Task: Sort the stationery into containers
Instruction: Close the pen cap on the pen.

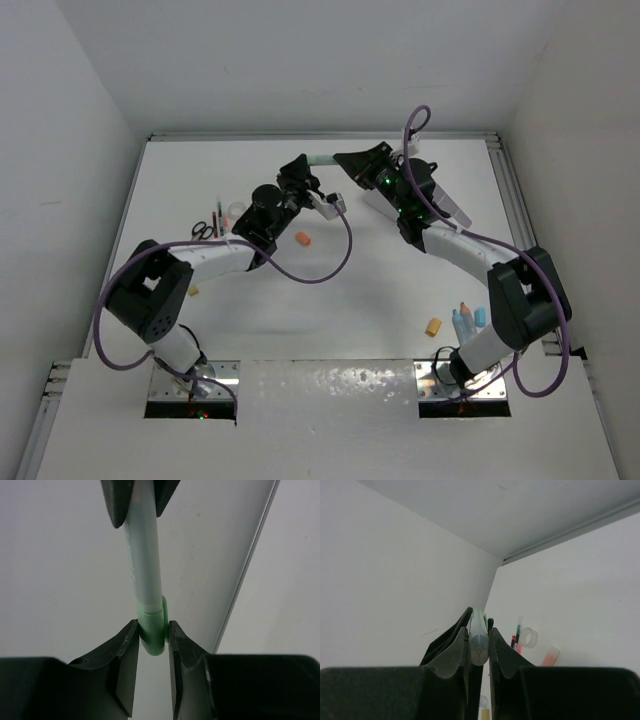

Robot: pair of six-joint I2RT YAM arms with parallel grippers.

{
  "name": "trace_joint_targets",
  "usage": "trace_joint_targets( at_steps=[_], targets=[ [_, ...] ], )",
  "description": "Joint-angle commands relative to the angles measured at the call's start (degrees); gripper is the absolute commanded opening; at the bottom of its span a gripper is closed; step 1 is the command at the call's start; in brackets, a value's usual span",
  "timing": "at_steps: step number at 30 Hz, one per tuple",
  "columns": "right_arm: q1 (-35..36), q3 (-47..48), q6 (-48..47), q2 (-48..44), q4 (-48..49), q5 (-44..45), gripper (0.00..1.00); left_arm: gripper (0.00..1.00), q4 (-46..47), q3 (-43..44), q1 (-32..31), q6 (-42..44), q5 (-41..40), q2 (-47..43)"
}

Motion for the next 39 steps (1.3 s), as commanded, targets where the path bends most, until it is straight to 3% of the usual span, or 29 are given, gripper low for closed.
trace_joint_targets(
  at_steps=[1,4,8,14,17,30,39],
  targets=[
    [4.75,1.53,4.67,1.91,-0.87,-1.44,0.0,0.0,12.33,4.59,-2.28,10.96,8.1,3.85],
    [5.37,0.65,2.55,1.91,-2.37,-0.29,0.0,0.0,12.44,8.2,-2.02,11.66,6.94,5.97],
    [5.55,-2.16,1.32,2.18,2.8,-0.2,0.0,0.0,15.33,6.98,-1.67,14.65,8.87,6.58],
    [5.11,-2.35,-0.1,4.02,7.29,-3.0,0.0,0.0,19.65,-0.39,-1.05,23.69,15.89,4.74],
    [5.2,-0.68,1.31,6.22,8.17,-4.67,0.0,0.0,20.96,-3.56,-2.81,24.32,18.36,3.25],
    [4.5,0.12,-3.96,7.1,7.12,-5.38,0.0,0.0,16.93,-4.89,-2.55,25.2,19.95,1.14],
    [3.0,-0.41,-3.7,8.86,9.14,-8.37,0.0,0.0,8.42,-6.65,-1.06,26.43,23.02,-4.4]
  ],
)
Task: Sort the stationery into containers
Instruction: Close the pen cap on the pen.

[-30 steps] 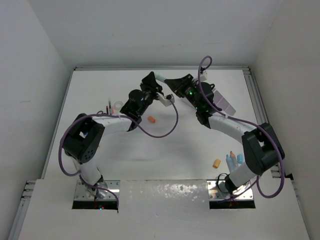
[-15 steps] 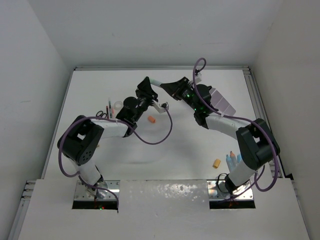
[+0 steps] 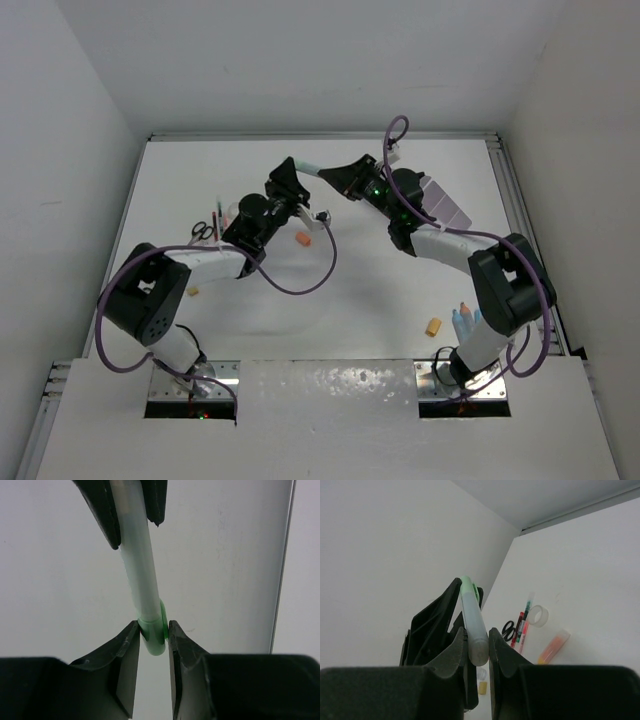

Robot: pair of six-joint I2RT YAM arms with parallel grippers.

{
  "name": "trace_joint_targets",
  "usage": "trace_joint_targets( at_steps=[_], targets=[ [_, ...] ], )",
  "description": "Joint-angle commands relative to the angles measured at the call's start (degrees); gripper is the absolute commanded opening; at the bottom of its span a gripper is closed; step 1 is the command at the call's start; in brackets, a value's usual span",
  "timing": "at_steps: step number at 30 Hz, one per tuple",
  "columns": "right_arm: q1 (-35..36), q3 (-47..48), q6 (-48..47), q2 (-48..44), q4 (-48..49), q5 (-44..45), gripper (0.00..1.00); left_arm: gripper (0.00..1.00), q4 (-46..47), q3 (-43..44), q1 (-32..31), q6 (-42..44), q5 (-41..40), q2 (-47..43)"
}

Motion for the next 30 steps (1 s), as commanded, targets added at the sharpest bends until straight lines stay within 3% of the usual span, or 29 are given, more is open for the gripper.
trace_joint_targets(
  at_steps=[1,13,25,30],
  targets=[
    [1.23,2.39,-3.04,2.71,0.01,-1.77,0.0,0.0,-0.49,-0.79,-3.9,4.53,22.56,-5.95],
    [1.32,3.36,-0.76,4.65,3.69,-6.6,0.0,0.0,0.82,0.44,-0.47,13.32,30.75,-2.27],
    [0.35,3.45,2.67,5.0,7.83,-6.43,0.0,0.0,4.07,0.44,-0.38,19.03,26.71,1.07],
    [-0.08,2.74,4.42,4.91,9.41,-5.81,0.0,0.11,4.6,0.61,-0.47,18.34,25.04,1.33]
  ],
)
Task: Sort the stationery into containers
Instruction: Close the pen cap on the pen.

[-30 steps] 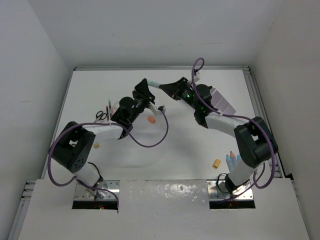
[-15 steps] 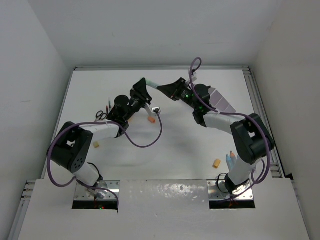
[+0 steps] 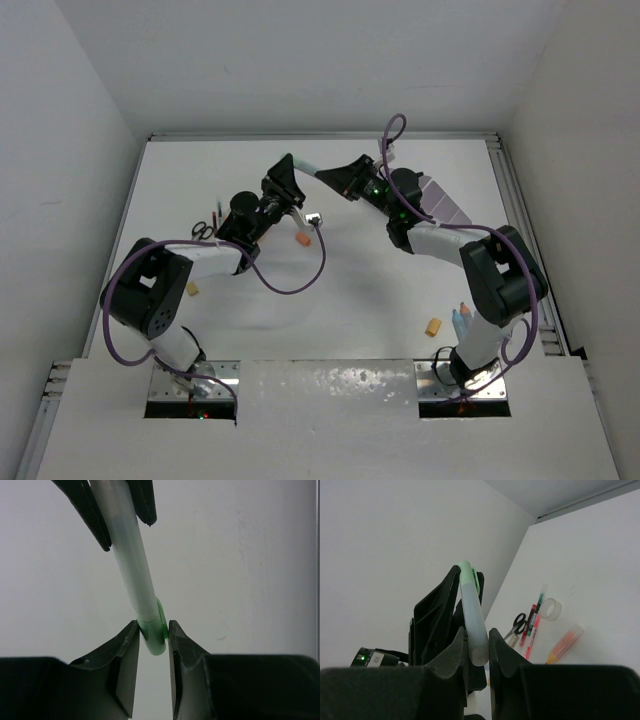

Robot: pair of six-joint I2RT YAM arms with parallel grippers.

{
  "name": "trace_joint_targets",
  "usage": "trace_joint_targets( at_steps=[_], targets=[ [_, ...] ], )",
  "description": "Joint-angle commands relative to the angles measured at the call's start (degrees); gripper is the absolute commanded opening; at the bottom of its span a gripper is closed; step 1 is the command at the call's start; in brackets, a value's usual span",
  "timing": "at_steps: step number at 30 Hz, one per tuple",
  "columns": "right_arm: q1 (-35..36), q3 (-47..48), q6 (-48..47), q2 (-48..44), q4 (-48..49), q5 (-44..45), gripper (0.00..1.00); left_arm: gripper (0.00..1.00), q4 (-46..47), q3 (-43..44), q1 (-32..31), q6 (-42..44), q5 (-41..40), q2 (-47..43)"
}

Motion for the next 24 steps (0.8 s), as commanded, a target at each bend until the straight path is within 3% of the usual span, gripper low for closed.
trace_joint_targets(
  at_steps=[1,5,18,24],
  targets=[
    [1.07,1.78,1.24,1.22,4.93,0.72,0.0,0.12,2.24,1.79,-4.88,7.86,15.29,0.46],
    [0.46,0.82,2.38,0.87,5.28,1.86,0.0,0.21,2.94,2.58,-4.88,7.16,13.0,1.16],
    [-0.68,0.11,6.43,1.92,8.54,2.13,0.0,0.35,6.45,3.11,-5.76,6.02,7.82,2.74],
    [-1.56,-0.68,6.34,1.4,8.1,3.01,0.0,0.51,8.3,3.38,-6.37,3.91,5.36,2.83]
  ],
)
